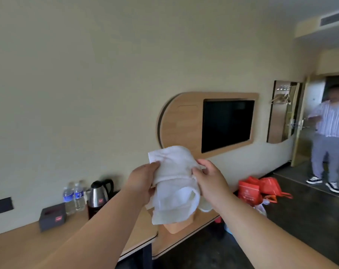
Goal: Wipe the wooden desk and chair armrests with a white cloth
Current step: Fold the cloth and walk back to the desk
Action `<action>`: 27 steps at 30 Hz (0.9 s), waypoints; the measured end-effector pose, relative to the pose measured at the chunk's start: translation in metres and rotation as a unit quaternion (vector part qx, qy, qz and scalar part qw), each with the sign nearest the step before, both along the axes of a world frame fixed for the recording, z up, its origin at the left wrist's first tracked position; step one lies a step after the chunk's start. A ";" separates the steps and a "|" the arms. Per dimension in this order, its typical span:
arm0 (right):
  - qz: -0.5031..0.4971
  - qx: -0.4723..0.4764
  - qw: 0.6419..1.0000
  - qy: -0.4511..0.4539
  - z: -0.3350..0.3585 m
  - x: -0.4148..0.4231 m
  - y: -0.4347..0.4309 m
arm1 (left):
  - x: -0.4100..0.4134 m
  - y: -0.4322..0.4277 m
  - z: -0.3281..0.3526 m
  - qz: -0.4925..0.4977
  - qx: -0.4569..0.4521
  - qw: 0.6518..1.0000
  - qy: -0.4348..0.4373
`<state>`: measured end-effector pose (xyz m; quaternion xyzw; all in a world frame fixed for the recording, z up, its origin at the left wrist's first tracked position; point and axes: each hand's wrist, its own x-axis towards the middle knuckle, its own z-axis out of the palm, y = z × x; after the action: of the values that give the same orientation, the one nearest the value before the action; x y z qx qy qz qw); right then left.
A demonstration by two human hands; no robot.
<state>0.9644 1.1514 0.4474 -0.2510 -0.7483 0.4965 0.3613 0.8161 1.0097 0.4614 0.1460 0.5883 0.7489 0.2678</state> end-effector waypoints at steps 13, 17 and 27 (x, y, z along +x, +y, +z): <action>-0.041 0.005 0.999 -0.033 -0.021 -0.105 0.228 | -0.137 0.245 -0.033 -0.071 -0.023 0.997 0.013; -0.020 0.012 0.998 -0.051 -0.045 -0.147 0.303 | -0.170 0.310 -0.060 -0.055 -0.032 0.998 0.001; 0.072 0.010 0.996 -0.060 -0.055 -0.287 0.474 | -0.276 0.448 -0.066 0.043 -0.050 0.998 -0.008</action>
<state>0.6779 1.6259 0.3924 -0.2216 -0.7898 0.4978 0.2817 0.5398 1.4582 0.3958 0.1009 0.6281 0.7308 0.2474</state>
